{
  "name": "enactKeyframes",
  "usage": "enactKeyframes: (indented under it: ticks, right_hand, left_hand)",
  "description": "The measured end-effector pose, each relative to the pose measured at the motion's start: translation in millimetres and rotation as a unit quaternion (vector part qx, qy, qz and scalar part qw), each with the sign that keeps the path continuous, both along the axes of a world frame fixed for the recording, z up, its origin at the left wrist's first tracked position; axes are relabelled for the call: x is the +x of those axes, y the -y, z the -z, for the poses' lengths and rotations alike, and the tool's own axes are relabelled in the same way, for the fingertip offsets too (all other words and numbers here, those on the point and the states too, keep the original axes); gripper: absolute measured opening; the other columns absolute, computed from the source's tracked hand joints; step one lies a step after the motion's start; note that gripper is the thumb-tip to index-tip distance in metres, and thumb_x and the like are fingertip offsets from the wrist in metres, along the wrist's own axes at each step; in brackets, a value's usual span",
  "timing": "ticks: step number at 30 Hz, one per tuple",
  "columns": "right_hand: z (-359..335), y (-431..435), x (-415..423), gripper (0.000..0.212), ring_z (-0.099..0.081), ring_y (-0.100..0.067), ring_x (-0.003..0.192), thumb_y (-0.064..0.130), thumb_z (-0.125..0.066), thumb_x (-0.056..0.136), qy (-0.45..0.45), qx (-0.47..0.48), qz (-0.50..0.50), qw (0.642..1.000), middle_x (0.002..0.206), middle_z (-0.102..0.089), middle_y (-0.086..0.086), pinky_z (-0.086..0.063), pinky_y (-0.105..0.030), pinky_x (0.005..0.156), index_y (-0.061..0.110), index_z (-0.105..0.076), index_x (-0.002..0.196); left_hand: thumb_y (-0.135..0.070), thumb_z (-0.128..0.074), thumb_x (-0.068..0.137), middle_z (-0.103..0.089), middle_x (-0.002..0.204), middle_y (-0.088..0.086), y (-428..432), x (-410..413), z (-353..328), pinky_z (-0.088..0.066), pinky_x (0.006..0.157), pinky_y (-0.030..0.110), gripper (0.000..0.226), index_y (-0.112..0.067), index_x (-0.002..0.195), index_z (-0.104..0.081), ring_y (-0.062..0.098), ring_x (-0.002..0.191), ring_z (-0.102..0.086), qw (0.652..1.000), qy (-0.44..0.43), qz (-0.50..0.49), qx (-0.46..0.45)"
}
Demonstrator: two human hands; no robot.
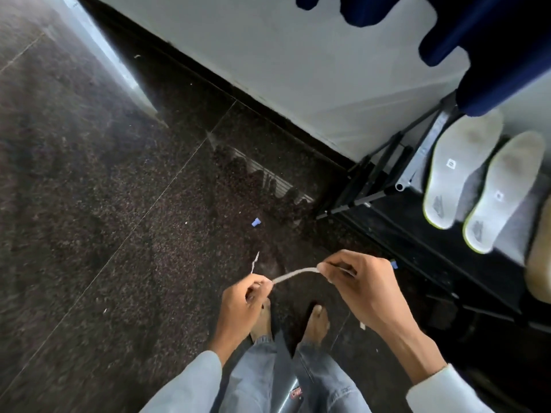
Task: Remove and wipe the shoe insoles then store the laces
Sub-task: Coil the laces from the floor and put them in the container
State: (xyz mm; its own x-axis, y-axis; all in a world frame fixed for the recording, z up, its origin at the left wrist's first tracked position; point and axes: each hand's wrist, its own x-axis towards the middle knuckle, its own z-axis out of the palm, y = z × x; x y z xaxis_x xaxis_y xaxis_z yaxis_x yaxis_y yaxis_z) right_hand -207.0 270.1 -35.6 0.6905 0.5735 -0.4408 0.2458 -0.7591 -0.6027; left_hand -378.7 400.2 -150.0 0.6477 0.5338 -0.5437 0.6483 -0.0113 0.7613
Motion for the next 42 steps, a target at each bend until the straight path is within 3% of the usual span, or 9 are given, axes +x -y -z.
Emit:
enactKeyframes:
  ticks: [2, 4, 7, 10, 13, 17, 22, 33, 42]
  right_hand:
    - [-15, 8, -4, 0.007, -0.065, -0.002, 0.068, 0.028, -0.07, 0.091, -0.013, 0.02, 0.039, 0.999, 0.069, -0.07, 0.011, -0.047, -0.011, 0.059, 0.026, -0.074, 0.085]
    - [-25, 17, -8, 0.011, -0.065, -0.003, 0.067, 0.021, -0.066, 0.094, -0.037, 0.034, 0.034, 0.998, 0.071, -0.072, 0.009, -0.048, -0.014, 0.061, 0.028, -0.074, 0.093]
    - [-34, 33, -14, 0.027, -0.066, -0.008, 0.071, 0.008, -0.053, 0.101, -0.199, 0.092, 0.092, 0.971, 0.081, -0.075, -0.002, -0.052, -0.022, 0.066, 0.024, -0.074, 0.1]
    - [-42, 50, -18, 0.037, -0.072, -0.023, 0.091, -0.008, -0.041, 0.1, -0.384, 0.173, 0.193, 0.886, 0.1, -0.076, -0.016, -0.058, -0.026, 0.083, 0.006, -0.074, 0.107]
    - [-48, 75, -24, 0.048, -0.072, -0.026, 0.104, -0.022, -0.035, 0.092, -0.442, 0.217, 0.228, 0.84, 0.107, -0.076, -0.016, -0.058, -0.029, 0.091, 0.002, -0.07, 0.116]
    - [-50, 116, -32, 0.029, -0.075, -0.014, 0.097, -0.004, -0.067, 0.089, -0.25, 0.221, 0.192, 0.923, 0.098, -0.079, 0.001, -0.06, -0.034, 0.088, 0.018, -0.077, 0.106]
    - [-47, 167, -29, 0.027, -0.073, 0.003, 0.081, 0.005, -0.08, 0.08, 0.063, 0.19, 0.087, 0.976, 0.09, -0.078, 0.011, -0.061, -0.024, 0.073, 0.022, -0.08, 0.1]
    - [-43, 257, -6, 0.013, -0.072, -0.002, 0.077, 0.019, -0.078, 0.083, 0.087, 0.19, 0.193, 0.959, 0.086, -0.077, 0.008, -0.06, -0.03, 0.071, 0.02, -0.08, 0.096]
    - [-11, 296, -23, 0.011, -0.061, -0.008, 0.092, 0.032, -0.07, 0.087, 0.05, 0.152, 0.089, 0.983, 0.096, -0.063, 0.01, -0.055, -0.031, 0.077, 0.026, -0.079, 0.091]
  left_hand:
    - [-0.062, -0.058, 0.084, -0.062, 0.12, -0.019, 12, -5, -4, -0.047, 0.09, 0.024, 0.039, -0.032, 0.103, -0.072, 0.005, 0.113, -0.058, 0.993, -0.038, 0.115, 0.002]
    - [-0.066, -0.057, 0.083, -0.025, 0.162, 0.001, 23, -6, -12, -0.03, 0.115, 0.039, 0.051, -0.042, 0.128, -0.06, 0.028, 0.148, -0.026, 0.956, -0.142, 0.252, 0.055]
    - [-0.065, -0.057, 0.086, 0.01, 0.167, 0.009, 38, 2, -35, -0.016, 0.123, 0.046, 0.071, -0.05, 0.149, -0.028, 0.032, 0.155, 0.003, 0.946, -0.141, 0.28, 0.082]
    - [-0.055, -0.063, 0.086, -0.021, 0.164, -0.014, 55, 17, -61, -0.028, 0.12, 0.032, 0.07, -0.052, 0.148, -0.031, 0.004, 0.151, -0.02, 0.983, 0.067, 0.171, -0.026]
    - [-0.027, -0.063, 0.092, -0.056, 0.14, -0.015, 86, 30, -78, -0.044, 0.109, 0.032, 0.048, -0.034, 0.138, -0.052, 0.006, 0.132, -0.051, 0.988, 0.146, 0.041, -0.024]
    - [-0.031, -0.05, 0.096, -0.073, 0.105, 0.005, 122, 44, -105, -0.058, 0.088, 0.038, 0.028, -0.016, 0.113, -0.066, 0.019, 0.1, -0.071, 0.973, 0.151, -0.116, -0.132]
    - [-0.045, -0.039, 0.1, -0.075, 0.096, 0.016, 161, 56, -123, -0.059, 0.082, 0.032, 0.049, -0.005, 0.109, -0.066, 0.033, 0.091, -0.073, 0.954, 0.13, -0.013, -0.27]
    - [-0.05, -0.035, 0.098, -0.073, 0.086, 0.008, 244, 65, -140, -0.053, 0.076, 0.025, 0.056, -0.01, 0.109, -0.072, 0.016, 0.075, -0.061, 0.938, 0.074, 0.141, -0.308]
    - [-0.024, -0.053, 0.095, -0.068, 0.083, 0.007, 282, 72, -169, -0.051, 0.078, 0.025, 0.031, -0.004, 0.108, -0.072, 0.014, 0.074, -0.056, 0.921, 0.16, 0.098, -0.342]
